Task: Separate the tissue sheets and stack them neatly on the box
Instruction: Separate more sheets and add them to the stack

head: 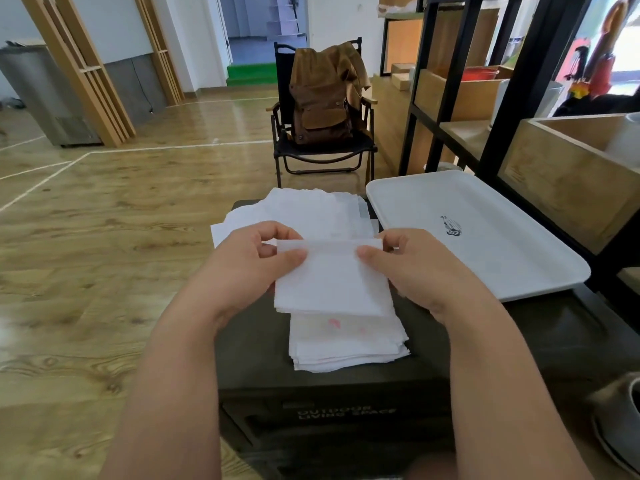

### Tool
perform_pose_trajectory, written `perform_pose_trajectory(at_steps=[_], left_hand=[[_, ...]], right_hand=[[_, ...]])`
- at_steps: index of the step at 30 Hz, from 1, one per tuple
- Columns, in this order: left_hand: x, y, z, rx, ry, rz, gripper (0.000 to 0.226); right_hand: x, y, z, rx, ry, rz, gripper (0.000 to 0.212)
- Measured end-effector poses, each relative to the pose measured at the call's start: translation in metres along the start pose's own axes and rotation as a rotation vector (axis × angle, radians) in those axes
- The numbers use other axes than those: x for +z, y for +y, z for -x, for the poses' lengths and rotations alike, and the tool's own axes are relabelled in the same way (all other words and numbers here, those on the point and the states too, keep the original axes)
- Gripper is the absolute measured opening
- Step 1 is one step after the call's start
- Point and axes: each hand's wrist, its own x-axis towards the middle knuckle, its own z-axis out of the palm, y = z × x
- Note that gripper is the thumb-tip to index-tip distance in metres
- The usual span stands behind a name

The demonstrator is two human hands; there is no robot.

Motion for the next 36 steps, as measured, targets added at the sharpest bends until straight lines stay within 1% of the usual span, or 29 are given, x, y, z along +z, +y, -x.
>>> perform_pose_trajectory(at_steps=[1,3,6,12,15,16,17,19,20,21,22,24,26,28,31,34,36], left_hand=[[0.002,-0.004,-0.002,-0.061,-0.012,-0.081,0.004],[0.007,-0.014,-0.006,-0.178,-0.030,-0.214,0.006],[0.017,-0.022,-0.011,-0.255,-0.064,-0.338,0.007],[0.023,-0.023,-0.014,-0.278,-0.042,-0.496,0.013],[0.024,-0.020,-0.014,-0.329,-0.029,-0.611,0.026],[0.025,-0.020,-0.015,-0.312,0.039,-0.664,0.031],[0.026,-0.020,-0.018,-0.266,0.155,-0.688,0.032],[0.030,-0.020,-0.027,-0.128,0.409,-0.651,0.030],[0.032,-0.022,-0.034,-0.048,0.483,-0.645,0.034],[0.035,-0.024,-0.042,0.013,0.501,-0.656,0.042],[0.036,-0.028,-0.049,0.046,0.468,-0.679,0.051],[0.040,-0.035,-0.058,0.031,0.331,-0.725,0.063],[0.041,-0.043,-0.062,0.018,0.254,-0.799,0.063],[0.040,-0.048,-0.062,0.041,0.290,-0.846,0.058],[0.037,-0.044,-0.060,0.070,0.375,-0.815,0.048],[0.037,-0.042,-0.056,0.139,0.338,-0.833,0.039],[0.036,-0.043,-0.052,0.122,0.308,-0.800,0.043]], right_hand=[[-0.001,0.002,0.001,0.059,-0.021,0.102,0.024],[0.001,0.005,0.001,0.153,-0.069,0.271,0.030],[0.006,0.009,-0.002,0.232,-0.104,0.415,0.024],[0.016,0.013,-0.010,0.244,-0.037,0.538,0.021],[0.019,0.014,-0.013,0.248,-0.018,0.544,0.021],[0.019,0.015,-0.014,0.244,-0.002,0.531,0.021],[0.019,0.017,-0.014,0.233,0.022,0.514,0.021],[0.018,0.020,-0.013,0.186,0.094,0.470,0.022],[0.018,0.020,-0.013,0.148,0.139,0.449,0.023],[0.018,0.020,-0.012,0.105,0.186,0.427,0.024],[0.019,0.020,-0.012,0.064,0.228,0.401,0.024],[0.020,0.019,-0.011,0.000,0.286,0.335,0.024],[0.022,0.019,-0.012,-0.034,0.301,0.286,0.023],[0.023,0.020,-0.013,-0.043,0.284,0.272,0.021],[0.026,0.020,-0.016,-0.034,0.256,0.254,0.019],[0.029,0.021,-0.017,-0.047,0.247,0.249,0.015],[0.030,0.022,-0.017,-0.051,0.242,0.244,0.013]])
